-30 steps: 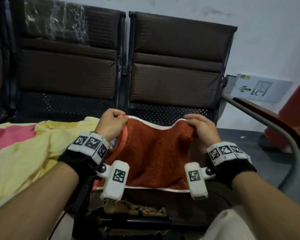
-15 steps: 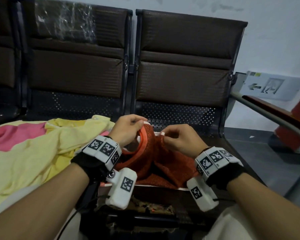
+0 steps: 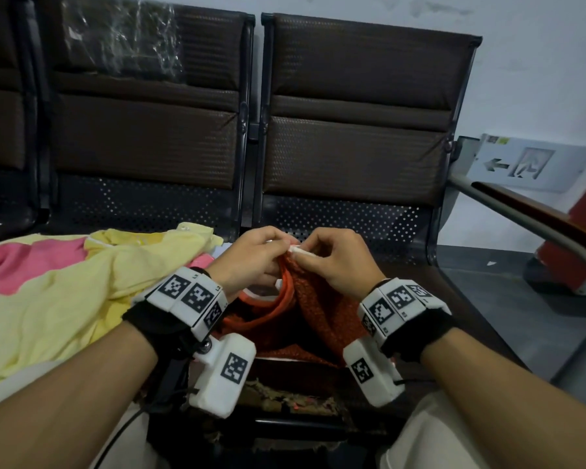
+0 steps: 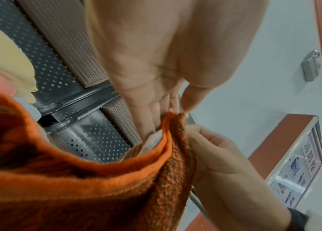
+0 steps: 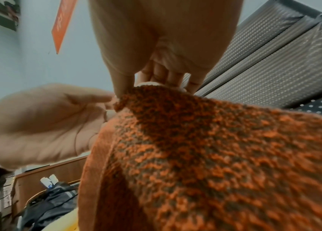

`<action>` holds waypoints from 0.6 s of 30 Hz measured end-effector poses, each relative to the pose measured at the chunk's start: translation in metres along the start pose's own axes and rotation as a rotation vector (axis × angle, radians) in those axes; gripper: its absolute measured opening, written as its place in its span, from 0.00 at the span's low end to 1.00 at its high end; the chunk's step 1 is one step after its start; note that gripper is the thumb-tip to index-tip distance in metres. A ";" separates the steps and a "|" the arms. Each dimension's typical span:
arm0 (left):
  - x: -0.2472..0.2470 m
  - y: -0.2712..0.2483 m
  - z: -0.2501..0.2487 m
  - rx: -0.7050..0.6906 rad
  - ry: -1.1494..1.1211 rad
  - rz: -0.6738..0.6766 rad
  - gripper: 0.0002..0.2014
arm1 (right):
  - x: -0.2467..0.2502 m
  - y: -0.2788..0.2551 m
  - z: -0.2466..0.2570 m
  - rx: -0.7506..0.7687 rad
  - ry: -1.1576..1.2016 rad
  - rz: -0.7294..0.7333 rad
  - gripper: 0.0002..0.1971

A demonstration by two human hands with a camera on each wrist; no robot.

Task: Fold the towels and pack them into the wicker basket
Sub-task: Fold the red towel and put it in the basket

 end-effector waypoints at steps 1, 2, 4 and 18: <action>0.000 0.000 0.000 -0.004 0.003 0.010 0.09 | 0.000 0.000 0.000 0.000 0.006 -0.004 0.07; 0.000 0.000 0.000 -0.009 0.015 0.024 0.09 | 0.001 0.001 0.000 0.000 0.012 -0.003 0.07; -0.001 0.000 0.000 -0.020 0.051 0.052 0.09 | 0.000 0.001 0.000 0.000 0.017 0.006 0.07; 0.032 0.007 -0.009 -0.202 0.557 -0.078 0.08 | -0.015 -0.014 -0.034 -0.015 -0.794 0.417 0.07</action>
Point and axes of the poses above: each hand's wrist, its own y-axis towards the middle knuckle, its own x-axis out of the back of the hand, z = x × y, the point moved 10 cm from there along y, towards the middle knuckle, and after that the axes turned 9 degrees about -x, right-handed, at the moved point
